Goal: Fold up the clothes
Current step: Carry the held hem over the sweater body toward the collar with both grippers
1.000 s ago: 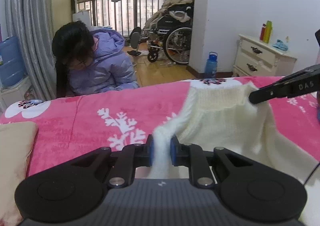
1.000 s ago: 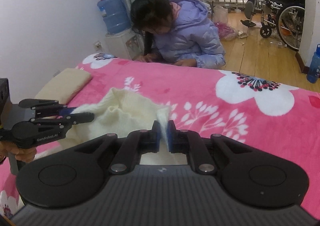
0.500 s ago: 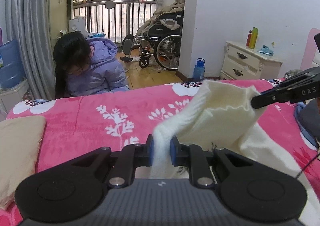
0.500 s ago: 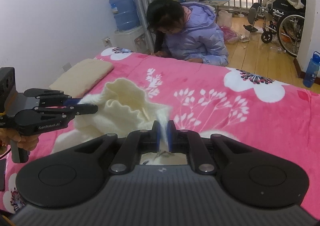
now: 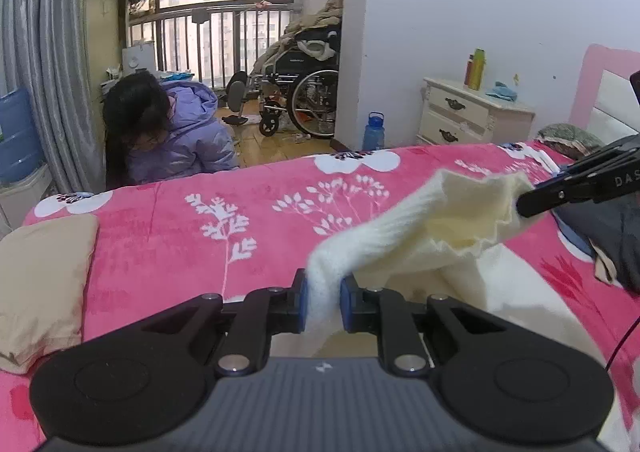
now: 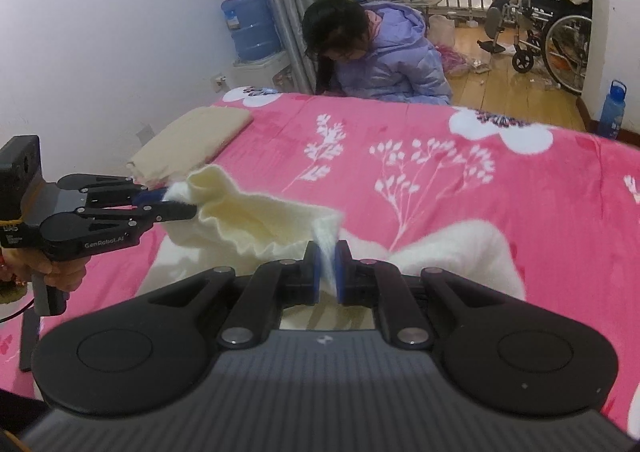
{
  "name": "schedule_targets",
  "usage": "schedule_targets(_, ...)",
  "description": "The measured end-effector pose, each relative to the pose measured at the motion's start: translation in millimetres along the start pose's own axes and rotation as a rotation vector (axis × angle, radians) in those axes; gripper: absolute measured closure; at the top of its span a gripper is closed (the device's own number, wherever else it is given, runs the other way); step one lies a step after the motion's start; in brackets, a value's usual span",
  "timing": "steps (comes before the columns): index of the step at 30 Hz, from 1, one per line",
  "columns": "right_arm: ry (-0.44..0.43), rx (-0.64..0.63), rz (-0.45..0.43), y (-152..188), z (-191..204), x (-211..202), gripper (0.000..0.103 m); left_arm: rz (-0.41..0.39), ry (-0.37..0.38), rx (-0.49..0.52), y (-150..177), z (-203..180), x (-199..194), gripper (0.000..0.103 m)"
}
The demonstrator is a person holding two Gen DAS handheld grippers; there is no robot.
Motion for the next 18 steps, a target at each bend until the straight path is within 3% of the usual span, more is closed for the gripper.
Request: schedule_targets(18, -0.057, 0.113, 0.022, 108, 41, -27, 0.097, 0.065, 0.044, 0.057, 87, -36, -48, 0.086)
Point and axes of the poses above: each gripper's, at about its wrist camera, not at the fingertips, and x roughly the way its jaws point, z to its left, y to its underside, the point moved 9 cm from there along x, roughly the way its jaws point, and after that the axes turned 8 degrees about z, right-handed, at the moved point
